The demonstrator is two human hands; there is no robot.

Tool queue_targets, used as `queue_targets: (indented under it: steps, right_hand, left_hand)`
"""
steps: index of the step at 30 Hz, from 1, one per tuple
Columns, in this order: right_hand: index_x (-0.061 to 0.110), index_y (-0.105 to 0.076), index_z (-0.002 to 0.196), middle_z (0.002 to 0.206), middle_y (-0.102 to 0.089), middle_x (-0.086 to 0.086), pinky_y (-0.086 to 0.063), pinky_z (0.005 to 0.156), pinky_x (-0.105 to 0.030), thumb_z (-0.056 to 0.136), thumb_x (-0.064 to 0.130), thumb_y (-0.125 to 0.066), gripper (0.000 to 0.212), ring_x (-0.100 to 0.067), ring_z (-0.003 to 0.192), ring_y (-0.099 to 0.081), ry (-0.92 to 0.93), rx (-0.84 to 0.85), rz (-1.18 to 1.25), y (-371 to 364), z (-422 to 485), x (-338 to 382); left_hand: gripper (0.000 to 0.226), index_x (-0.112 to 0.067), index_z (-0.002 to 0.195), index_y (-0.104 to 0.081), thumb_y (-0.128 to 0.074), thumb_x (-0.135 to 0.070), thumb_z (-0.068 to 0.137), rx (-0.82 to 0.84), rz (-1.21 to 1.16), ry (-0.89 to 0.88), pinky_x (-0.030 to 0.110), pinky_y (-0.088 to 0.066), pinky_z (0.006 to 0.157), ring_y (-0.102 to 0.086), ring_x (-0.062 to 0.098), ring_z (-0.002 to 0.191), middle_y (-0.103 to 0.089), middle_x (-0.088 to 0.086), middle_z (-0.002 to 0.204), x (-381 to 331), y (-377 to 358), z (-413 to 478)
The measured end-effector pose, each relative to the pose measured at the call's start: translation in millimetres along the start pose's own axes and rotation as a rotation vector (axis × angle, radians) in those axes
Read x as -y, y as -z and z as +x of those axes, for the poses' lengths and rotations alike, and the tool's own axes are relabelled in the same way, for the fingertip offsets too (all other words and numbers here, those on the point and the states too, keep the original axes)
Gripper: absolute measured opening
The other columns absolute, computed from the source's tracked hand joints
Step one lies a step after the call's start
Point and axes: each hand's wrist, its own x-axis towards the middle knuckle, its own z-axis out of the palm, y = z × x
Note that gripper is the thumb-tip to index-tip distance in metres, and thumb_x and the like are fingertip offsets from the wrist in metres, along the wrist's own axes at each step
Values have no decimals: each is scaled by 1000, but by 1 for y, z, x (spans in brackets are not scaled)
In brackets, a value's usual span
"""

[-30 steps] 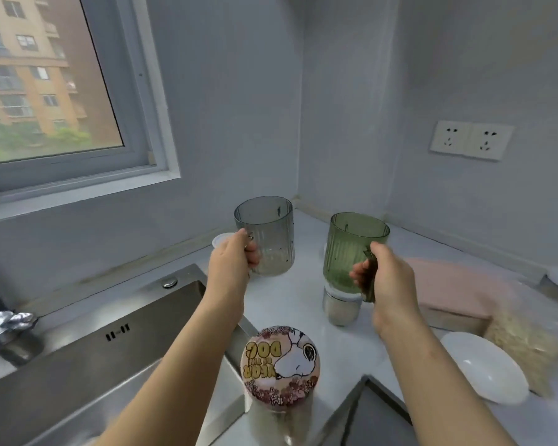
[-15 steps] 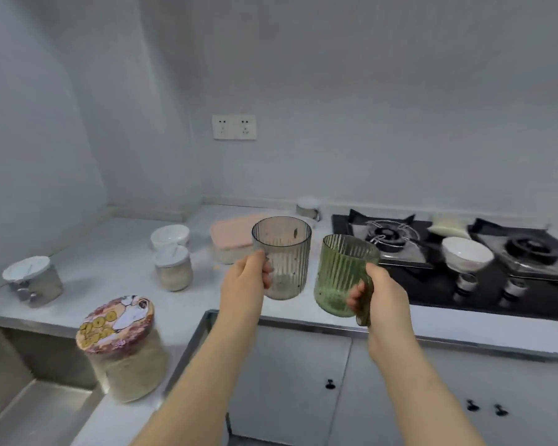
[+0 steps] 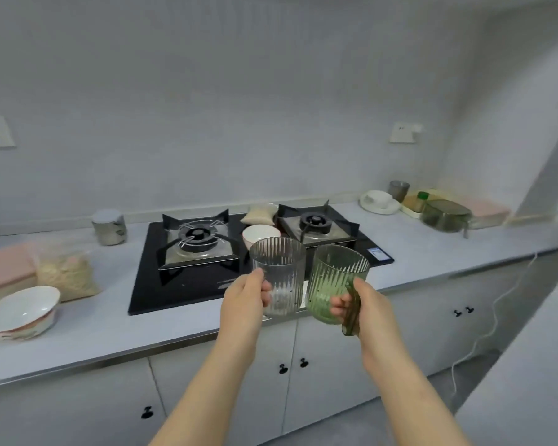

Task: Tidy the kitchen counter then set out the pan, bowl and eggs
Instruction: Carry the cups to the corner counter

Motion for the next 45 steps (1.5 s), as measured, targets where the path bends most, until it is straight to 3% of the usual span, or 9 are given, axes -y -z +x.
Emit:
queue_targets:
  steps: [3, 7, 11, 16, 25, 30, 37, 41, 45]
  right_hand:
    - [11, -49, 64, 49, -64, 2, -40, 63, -29, 98, 25, -41, 37, -14, 53, -58, 23, -58, 3, 54, 25, 11]
    - [12, -49, 63, 53, -66, 1, -41, 62, -27, 98, 25, -40, 38, -15, 54, -58, 30, -109, 13, 110, 59, 19]
    - [13, -52, 65, 56, -68, 0, -39, 61, -28, 98, 27, -42, 37, -11, 50, -61, 22, -141, 17, 145, 93, 21]
    - [9, -54, 67, 52, -68, -1, -43, 69, -30, 98, 26, -43, 37, -8, 44, -62, 17, -181, 45, 174, 144, 26]
    - [8, -55, 69, 54, -67, -1, -43, 60, -26, 99, 22, -42, 36, -12, 49, -61, 13, -304, 32, 203, 292, 66]
    - [8, -55, 68, 62, -66, -5, -41, 61, -28, 99, 21, -41, 36, -20, 61, -59, 47, -342, 40, 212, 371, 93]
    - [9, -52, 69, 65, -66, -6, -39, 65, -29, 100, 23, -40, 36, -18, 62, -60, 48, -307, 43, 229, 455, 117]
    - [10, -51, 66, 54, -65, 0, -40, 64, -28, 100, 23, -40, 38, -8, 48, -61, 68, -237, 50, 238, 512, 133]
    - [9, -52, 67, 59, -65, -3, -44, 75, -31, 99, 22, -42, 36, -12, 52, -62, 79, -146, 47, 256, 584, 155]
  left_hand:
    - [33, -16, 66, -49, -44, -27, 96, 57, 47, -2, 25, -32, 59, -40, 11, 58, -47, -4, 61, 10, -62, 3]
    - [32, -14, 67, -51, -45, -26, 96, 121, 49, 10, 31, -38, 75, -42, 13, 60, -49, -2, 63, 24, -130, 9]
    - [33, -14, 66, -51, -45, -26, 96, 174, 89, 17, 31, -38, 77, -43, 13, 60, -49, -2, 63, 36, -182, 25]
    - [33, -15, 67, -51, -43, -29, 96, 220, 147, 11, 26, -31, 57, -42, 13, 60, -48, -2, 63, 49, -240, 60]
    - [30, -13, 73, -56, -44, -26, 97, 328, 89, 49, 33, -41, 76, -48, 15, 66, -53, 2, 69, 56, -368, 177]
    - [29, -12, 73, -56, -44, -25, 97, 363, 117, -13, 30, -41, 69, -49, 16, 65, -53, 2, 67, 46, -439, 240]
    - [30, -13, 72, -55, -44, -26, 97, 351, 148, -12, 25, -35, 57, -46, 13, 60, -53, 2, 65, 37, -502, 297]
    - [31, -13, 70, -54, -44, -24, 97, 305, 124, -36, 24, -32, 55, -45, 12, 57, -51, 1, 63, 28, -539, 327]
    - [31, -12, 69, -52, -44, -24, 97, 235, 99, -81, 25, -31, 54, -44, 13, 56, -52, 2, 62, 23, -592, 366]
